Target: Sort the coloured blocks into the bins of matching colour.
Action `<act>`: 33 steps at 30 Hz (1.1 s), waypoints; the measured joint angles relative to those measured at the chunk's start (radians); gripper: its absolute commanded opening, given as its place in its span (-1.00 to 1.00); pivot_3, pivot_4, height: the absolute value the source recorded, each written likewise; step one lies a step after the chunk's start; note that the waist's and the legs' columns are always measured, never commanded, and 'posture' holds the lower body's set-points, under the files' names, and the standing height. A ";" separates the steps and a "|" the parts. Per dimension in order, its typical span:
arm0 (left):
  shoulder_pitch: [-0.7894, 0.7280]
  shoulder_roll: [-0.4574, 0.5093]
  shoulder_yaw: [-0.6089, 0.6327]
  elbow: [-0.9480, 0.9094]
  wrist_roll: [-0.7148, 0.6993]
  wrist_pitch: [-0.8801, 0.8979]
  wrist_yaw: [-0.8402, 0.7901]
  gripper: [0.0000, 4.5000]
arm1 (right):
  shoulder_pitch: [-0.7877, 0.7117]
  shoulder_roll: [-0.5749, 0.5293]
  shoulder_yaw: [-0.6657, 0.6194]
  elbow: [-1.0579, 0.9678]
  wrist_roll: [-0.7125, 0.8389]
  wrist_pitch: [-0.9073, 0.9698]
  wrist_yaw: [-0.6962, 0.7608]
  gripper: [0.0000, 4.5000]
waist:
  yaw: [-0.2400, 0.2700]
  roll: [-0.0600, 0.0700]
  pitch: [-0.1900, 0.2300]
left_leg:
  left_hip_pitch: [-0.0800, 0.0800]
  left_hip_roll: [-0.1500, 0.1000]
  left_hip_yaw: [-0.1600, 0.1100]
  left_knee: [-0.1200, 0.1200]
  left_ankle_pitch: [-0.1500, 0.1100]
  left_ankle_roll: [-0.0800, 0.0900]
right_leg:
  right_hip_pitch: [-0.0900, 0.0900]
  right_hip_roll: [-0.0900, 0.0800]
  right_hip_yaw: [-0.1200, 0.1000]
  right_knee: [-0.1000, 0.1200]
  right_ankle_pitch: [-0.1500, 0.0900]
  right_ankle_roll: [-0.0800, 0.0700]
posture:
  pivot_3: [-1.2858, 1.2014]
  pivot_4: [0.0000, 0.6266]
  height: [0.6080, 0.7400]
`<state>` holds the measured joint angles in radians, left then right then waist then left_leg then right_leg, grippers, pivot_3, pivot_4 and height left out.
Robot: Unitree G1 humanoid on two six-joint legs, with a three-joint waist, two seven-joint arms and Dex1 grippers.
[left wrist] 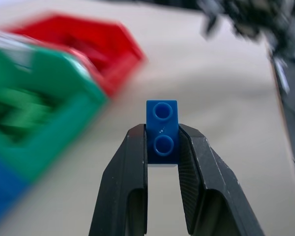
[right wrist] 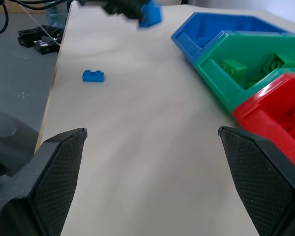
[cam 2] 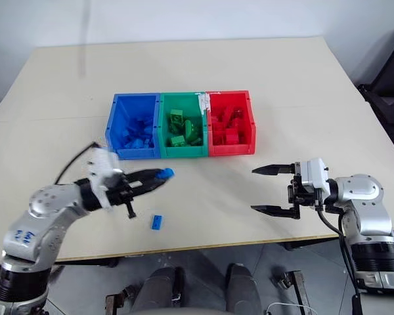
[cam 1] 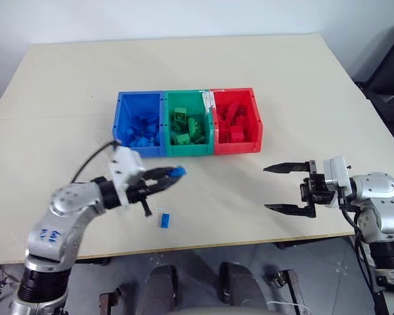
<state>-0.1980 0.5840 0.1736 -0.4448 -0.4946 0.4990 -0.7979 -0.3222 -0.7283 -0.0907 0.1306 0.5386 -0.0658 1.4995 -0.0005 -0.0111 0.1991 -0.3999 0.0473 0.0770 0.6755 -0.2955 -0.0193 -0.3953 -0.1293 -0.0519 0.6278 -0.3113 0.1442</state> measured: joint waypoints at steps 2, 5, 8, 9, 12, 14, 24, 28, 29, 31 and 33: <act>-0.045 0.000 0.052 0.064 -0.004 -0.034 0.027 -0.77 | -0.005 0.006 0.000 0.000 0.000 0.000 -0.009 1.00 | 0.003 0.000 0.000 | 0.000 0.000 -0.001 0.001 0.000 0.000 | 0.001 0.000 -0.001 0.000 0.000 0.000 | 0.03 -0.52 1.00; -0.153 -0.018 0.081 0.204 0.055 -0.076 0.128 -0.77 | -0.006 0.015 -0.002 -0.001 0.000 -0.001 -0.021 1.00 | 0.011 0.000 0.000 | 0.000 0.000 -0.002 0.004 -0.001 0.001 | 0.002 0.000 -0.001 0.000 0.001 0.001 | 0.03 -0.52 1.00; -0.272 -0.049 0.049 0.357 0.156 -0.118 0.241 -0.77 | -0.010 0.030 -0.002 -0.001 -0.002 -0.003 -0.034 1.00 | 0.020 0.000 0.000 | -0.001 -0.001 -0.002 0.005 -0.001 0.002 | 0.003 0.000 -0.001 0.000 0.001 0.002 | 0.03 -0.52 1.00; -0.322 -0.065 0.017 0.430 0.198 -0.140 0.266 -0.77 | -0.012 0.033 -0.002 0.002 -0.004 -0.006 -0.040 1.00 | 0.025 0.000 0.000 | -0.001 -0.001 -0.002 0.005 -0.001 0.002 | 0.003 0.000 -0.001 0.000 0.002 0.002 | 0.03 -0.52 1.00; -0.429 -0.088 -0.058 0.591 0.279 -0.174 0.299 -0.77 | -0.026 0.046 -0.001 0.003 -0.009 -0.019 -0.059 1.00 | 0.026 0.000 0.000 | -0.003 -0.001 -0.001 0.006 -0.001 0.002 | 0.002 0.001 -0.001 0.000 0.002 0.003 | 0.03 -0.52 1.00; -0.461 -0.094 -0.078 0.647 0.304 -0.191 0.305 -0.77 | -0.035 0.053 -0.002 0.003 -0.008 -0.020 -0.077 1.00 | 0.024 0.000 0.000 | -0.003 -0.001 -0.001 0.005 -0.001 0.002 | 0.002 0.001 -0.001 0.000 0.002 0.003 | 0.03 -0.52 1.00; -0.401 -0.052 -0.029 0.619 0.298 -0.247 0.276 0.66 | -0.037 0.095 -0.046 -0.011 0.037 0.030 -0.168 1.00 | 0.016 0.000 0.000 | -0.003 -0.001 0.000 0.003 -0.001 0.002 | 0.001 0.000 -0.001 0.000 0.002 0.003 | 0.03 -0.52 1.00; -0.278 -0.012 0.029 0.489 0.239 -0.252 0.219 0.98 | -0.048 0.121 -0.049 -0.015 0.053 0.053 -0.200 1.00 | 0.011 0.000 0.000 | -0.004 0.000 0.000 0.003 -0.002 0.002 | 0.001 0.000 -0.001 0.000 0.002 0.003 | 0.03 -0.52 1.00; -0.235 0.008 0.055 0.454 0.222 -0.261 0.200 0.98 | -0.057 0.128 -0.049 -0.016 0.057 0.060 -0.207 1.00 | 0.009 0.000 0.000 | -0.004 0.000 0.000 0.003 -0.002 0.002 | 0.001 0.000 -0.001 0.000 0.002 0.003 | 0.03 -0.52 1.00; -0.155 0.049 0.106 0.406 0.196 -0.281 0.159 0.98 | -0.065 0.134 -0.053 -0.021 0.063 0.066 -0.212 1.00 | 0.001 0.000 0.000 | -0.003 0.000 0.000 0.002 -0.002 0.002 | 0.001 0.000 -0.001 0.000 0.002 0.003 | 0.03 -0.52 1.00; -0.052 0.084 0.177 0.366 0.156 -0.302 0.102 0.98 | -0.073 0.140 -0.052 -0.025 0.067 0.067 -0.209 1.00 | -0.003 0.000 0.000 | -0.003 0.000 0.000 0.002 -0.002 0.003 | 0.001 0.000 -0.001 0.000 0.002 0.003 | 0.03 -0.52 1.00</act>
<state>-0.2500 0.6685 0.3502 -0.0791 -0.3388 0.1967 -0.6963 -0.3949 -0.5881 -0.1423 0.1057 0.6053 0.0014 1.2900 -0.0036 -0.0113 0.1989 -0.4030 0.0473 0.0774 0.6775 -0.2978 -0.0165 -0.3948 -0.1294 -0.0528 0.6277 -0.3092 0.1474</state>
